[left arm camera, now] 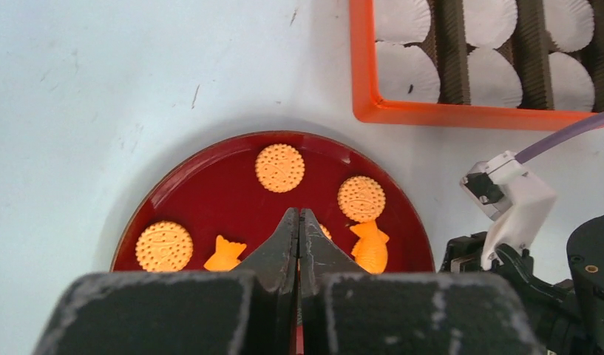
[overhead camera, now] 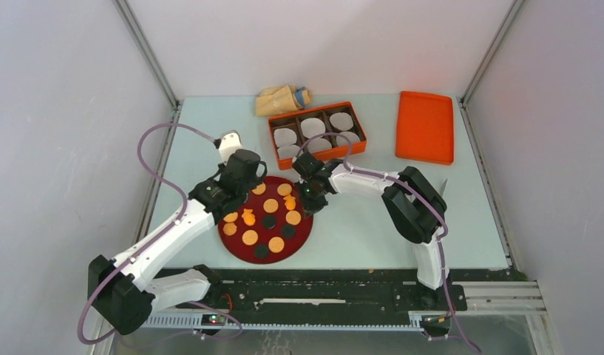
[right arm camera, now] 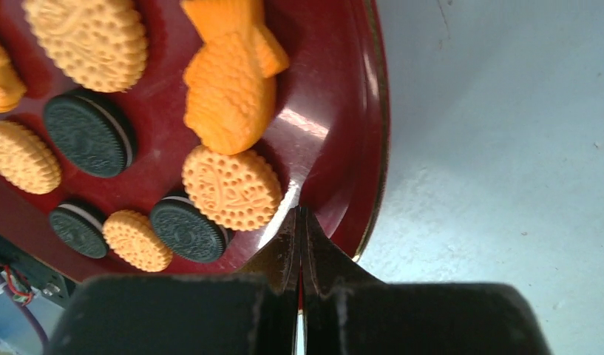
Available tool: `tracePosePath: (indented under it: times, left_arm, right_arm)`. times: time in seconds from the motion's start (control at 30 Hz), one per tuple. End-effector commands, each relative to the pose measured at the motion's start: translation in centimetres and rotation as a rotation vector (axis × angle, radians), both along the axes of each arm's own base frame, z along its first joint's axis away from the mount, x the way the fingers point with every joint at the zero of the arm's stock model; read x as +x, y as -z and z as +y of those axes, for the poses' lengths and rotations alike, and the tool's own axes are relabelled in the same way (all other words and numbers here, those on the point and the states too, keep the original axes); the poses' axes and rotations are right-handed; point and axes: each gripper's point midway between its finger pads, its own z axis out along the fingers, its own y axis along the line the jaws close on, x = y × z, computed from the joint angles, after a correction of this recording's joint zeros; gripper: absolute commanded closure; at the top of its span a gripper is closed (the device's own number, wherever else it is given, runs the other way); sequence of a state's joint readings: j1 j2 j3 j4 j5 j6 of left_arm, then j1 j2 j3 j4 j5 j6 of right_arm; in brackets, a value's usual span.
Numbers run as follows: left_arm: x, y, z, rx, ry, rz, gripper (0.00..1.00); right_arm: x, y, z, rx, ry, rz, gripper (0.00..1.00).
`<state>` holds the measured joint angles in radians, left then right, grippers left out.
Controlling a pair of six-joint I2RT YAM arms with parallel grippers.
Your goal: Pack the cookies
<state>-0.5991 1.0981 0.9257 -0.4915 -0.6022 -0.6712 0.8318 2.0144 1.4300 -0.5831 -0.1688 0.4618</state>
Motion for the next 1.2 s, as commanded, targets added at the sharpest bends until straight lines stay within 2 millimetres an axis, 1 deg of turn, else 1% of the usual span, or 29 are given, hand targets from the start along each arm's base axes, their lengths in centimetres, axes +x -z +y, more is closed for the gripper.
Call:
tracePosePath:
  times: [0.0, 0.1, 0.23, 0.37, 0.5, 0.6, 0.73, 0.77, 0.83, 0.87, 0.9, 0.93, 0.97, 1.0, 1.03, 1.1, 1.17]
  left_arm:
    - [-0.2, -0.6, 1.3, 0.044, -0.033, -0.03, 1.0]
    - [-0.1, -0.8, 1.1, 0.041, -0.023, -0.034, 1.0]
    - [0.2, -0.4, 0.6, 0.037, -0.006, -0.023, 1.0]
    - [0.7, 0.2, -0.3, 0.027, 0.017, -0.003, 1.0]
    - [1.0, 0.5, -1.1, 0.016, 0.039, 0.008, 1.0]
    - [1.2, 1.0, -1.6, 0.013, 0.058, 0.02, 1.0]
    - [1.7, 1.9, -2.3, 0.017, 0.075, 0.042, 1.0]
    - [1.8, 2.0, -2.5, 0.017, 0.079, 0.045, 1.0]
    - [2.3, 2.2, -2.9, 0.018, 0.087, 0.049, 1.0]
    - [2.5, 2.3, -3.1, 0.02, 0.089, 0.05, 1.0]
    - [2.8, 2.1, -3.3, 0.026, 0.091, 0.049, 1.0]
    - [3.1, 2.0, -3.4, 0.03, 0.091, 0.046, 1.0]
    - [3.5, 1.7, -3.6, 0.034, 0.093, 0.042, 1.0]
    - [3.7, 1.4, -3.7, 0.039, 0.094, 0.038, 1.0]
    - [4.1, 1.1, -3.9, 0.039, 0.094, 0.03, 1.0]
    - [4.8, 0.7, -4.3, 0.044, 0.1, 0.024, 1.0]
    - [5.2, 0.7, -4.7, 0.048, 0.106, 0.031, 1.0]
  right_arm:
    - [0.5, 0.2, -1.5, -0.044, 0.067, 0.009, 1.0]
    - [0.9, 0.3, -4.4, -0.084, 0.128, 0.003, 1.0]
    - [1.4, -0.2, -7.9, -0.105, 0.193, -0.012, 1.0]
    - [1.6, -0.8, -10.2, -0.158, 0.222, -0.04, 1.0]
    - [2.0, -0.5, -12.4, -0.173, 0.278, -0.033, 1.0]
    - [2.8, -0.2, -14.8, -0.21, 0.342, -0.039, 1.0]
    - [3.6, -0.6, -16.9, -0.2, 0.404, -0.037, 1.0]
    - [3.8, -0.8, -17.1, -0.194, 0.408, -0.04, 1.0]
    - [4.2, -1.8, -16.8, -0.163, 0.398, -0.066, 1.0]
    - [4.5, -2.7, -16.5, -0.144, 0.392, -0.087, 1.0]
    - [5.0, -4.2, -15.8, -0.119, 0.376, -0.121, 1.0]
    - [5.2, -5.2, -15.2, -0.107, 0.36, -0.141, 1.0]
    - [5.6, -6.6, -14.8, -0.098, 0.35, -0.171, 1.0]
    - [6.7, -8.4, -14.2, -0.08, 0.347, -0.218, 1.0]
    - [7.6, -9.7, -14.0, -0.069, 0.352, -0.245, 1.0]
    - [9.5, -11.2, -13.6, -0.05, 0.371, -0.278, 1.0]
    - [11.5, -11.7, -13.6, -0.058, 0.398, -0.288, 1.0]
